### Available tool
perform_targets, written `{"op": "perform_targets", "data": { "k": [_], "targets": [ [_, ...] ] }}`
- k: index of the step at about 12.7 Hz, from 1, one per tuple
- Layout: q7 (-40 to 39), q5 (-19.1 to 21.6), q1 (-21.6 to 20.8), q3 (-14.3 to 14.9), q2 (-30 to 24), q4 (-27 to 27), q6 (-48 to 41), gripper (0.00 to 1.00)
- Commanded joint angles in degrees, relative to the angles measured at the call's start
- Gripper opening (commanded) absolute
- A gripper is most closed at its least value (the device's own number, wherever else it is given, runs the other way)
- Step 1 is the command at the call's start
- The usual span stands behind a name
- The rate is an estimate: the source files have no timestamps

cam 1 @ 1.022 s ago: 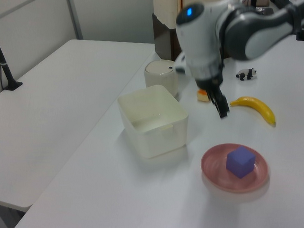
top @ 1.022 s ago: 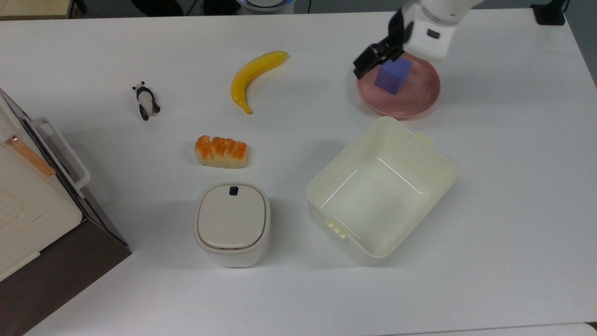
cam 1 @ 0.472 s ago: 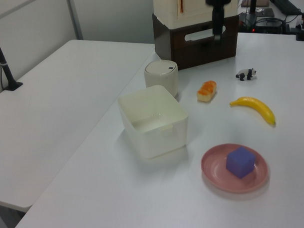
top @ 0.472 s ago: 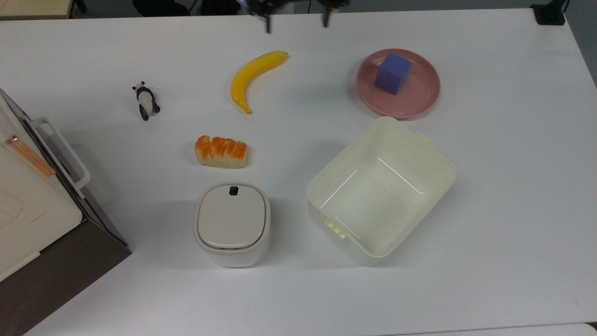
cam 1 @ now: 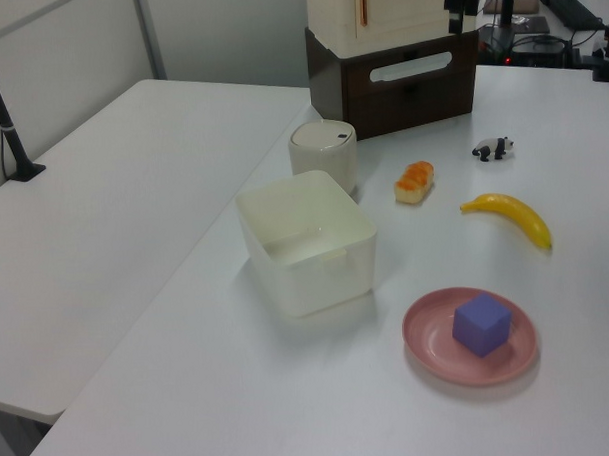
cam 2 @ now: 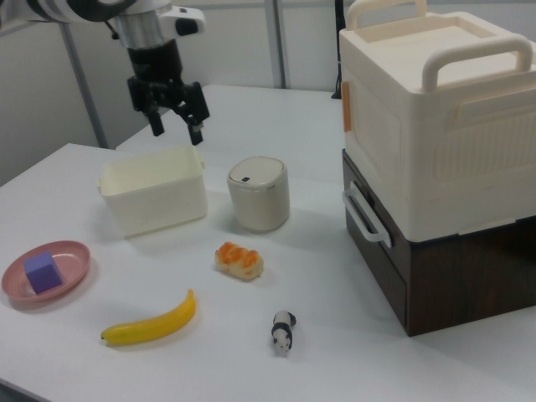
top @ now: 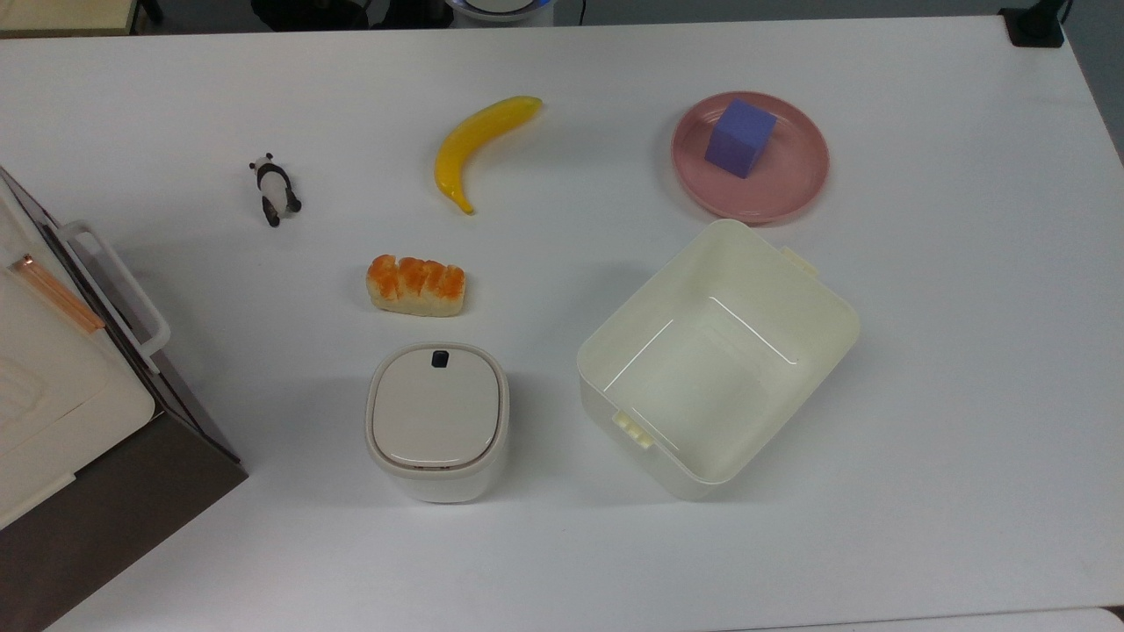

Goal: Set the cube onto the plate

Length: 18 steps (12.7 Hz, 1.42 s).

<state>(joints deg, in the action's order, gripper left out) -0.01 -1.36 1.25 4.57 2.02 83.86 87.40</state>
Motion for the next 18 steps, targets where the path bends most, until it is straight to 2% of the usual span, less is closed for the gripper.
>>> {"op": "perform_targets", "data": {
  "k": [1,3,8,9,10,13,15,17,18],
  "targets": [
    [-1.8,1.3,-1.6,4.3,-1.8,1.7,-0.7,1.0],
    [-1.7,1.4,-1.5,4.5,-1.8,1.7,-0.6,1.0],
    [0.8,2.9,-2.0,8.2,-2.1,1.5,-0.4,1.0],
    [2.2,5.2,-2.0,9.9,-2.1,1.7,1.9,1.0],
    [2.3,7.7,-2.0,10.4,-2.3,2.5,4.2,1.0],
    [4.1,8.6,-2.1,9.8,-2.3,3.1,7.2,1.0],
    [0.3,8.2,-3.0,9.6,-2.2,3.3,6.6,1.0],
    [-9.4,7.8,-3.6,9.8,-2.0,3.6,5.6,1.0],
    [-10.4,7.9,-3.6,9.9,-2.0,3.6,4.6,1.0]
  ]
}}
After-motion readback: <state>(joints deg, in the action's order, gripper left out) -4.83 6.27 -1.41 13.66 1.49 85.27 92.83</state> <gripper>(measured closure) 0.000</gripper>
